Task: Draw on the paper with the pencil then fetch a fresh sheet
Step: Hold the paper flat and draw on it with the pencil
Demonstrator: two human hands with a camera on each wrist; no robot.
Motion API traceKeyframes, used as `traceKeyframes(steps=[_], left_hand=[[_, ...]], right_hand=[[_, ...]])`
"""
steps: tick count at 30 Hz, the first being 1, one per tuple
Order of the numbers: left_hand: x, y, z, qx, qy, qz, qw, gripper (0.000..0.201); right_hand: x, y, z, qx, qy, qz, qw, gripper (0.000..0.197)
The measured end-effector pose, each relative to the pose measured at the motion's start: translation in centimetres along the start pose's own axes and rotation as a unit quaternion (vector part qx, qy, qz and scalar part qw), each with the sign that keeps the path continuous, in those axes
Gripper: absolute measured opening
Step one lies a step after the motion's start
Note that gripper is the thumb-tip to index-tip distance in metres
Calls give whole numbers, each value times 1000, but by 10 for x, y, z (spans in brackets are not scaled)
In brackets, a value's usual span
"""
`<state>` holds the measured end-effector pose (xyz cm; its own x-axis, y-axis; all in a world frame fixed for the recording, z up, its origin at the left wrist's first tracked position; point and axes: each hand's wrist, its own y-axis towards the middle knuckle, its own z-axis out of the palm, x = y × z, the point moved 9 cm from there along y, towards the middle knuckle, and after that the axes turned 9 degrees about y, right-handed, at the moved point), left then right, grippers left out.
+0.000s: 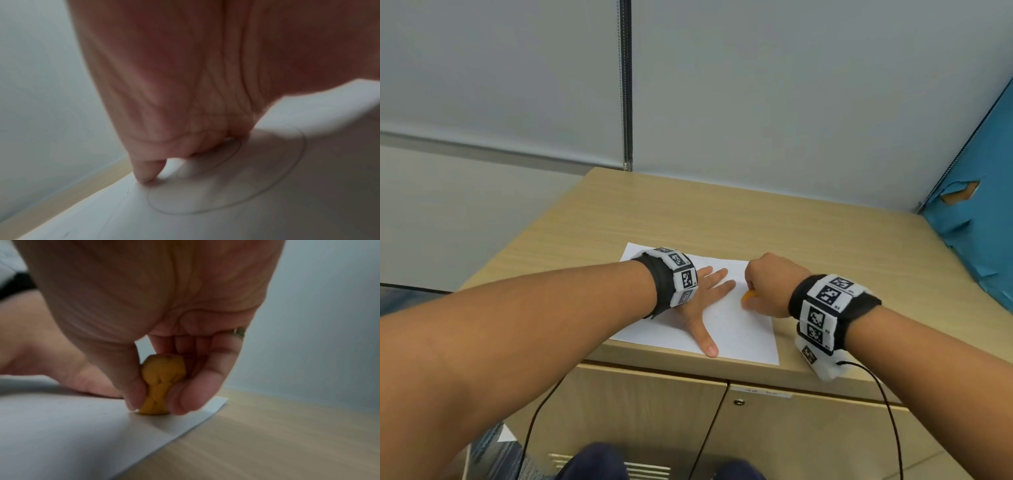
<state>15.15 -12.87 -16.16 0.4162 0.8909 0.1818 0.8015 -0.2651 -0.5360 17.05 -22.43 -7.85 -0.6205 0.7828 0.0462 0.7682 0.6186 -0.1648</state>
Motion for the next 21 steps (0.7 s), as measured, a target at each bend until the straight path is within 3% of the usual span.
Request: traceKeyframes(steps=[3,5,8,13,18,21], left_hand=[[-2,-1,-1,-4,-1,-1,1000,146],[-1,-2,-3,-1,-10,-6,1000,140],[-1,0,-3,2,9,-5,1000,140],[4,2,2,-3,-5,-61,998,146],[1,-4,-6,0,3,-112,994,134],[3,-10,-19,-13,43,-74,996,123]], right_hand=[[32,-11,11,-1,16,-50,999,34],[55,-23,22,24,43,-97,994,27],[36,-14,16,13,51,-64,997,27],[8,-2,12,1,43,-12,999,27],[7,6,12,-9,14,-1,1000,19],[5,13,10,-9,22,-4,1000,22]])
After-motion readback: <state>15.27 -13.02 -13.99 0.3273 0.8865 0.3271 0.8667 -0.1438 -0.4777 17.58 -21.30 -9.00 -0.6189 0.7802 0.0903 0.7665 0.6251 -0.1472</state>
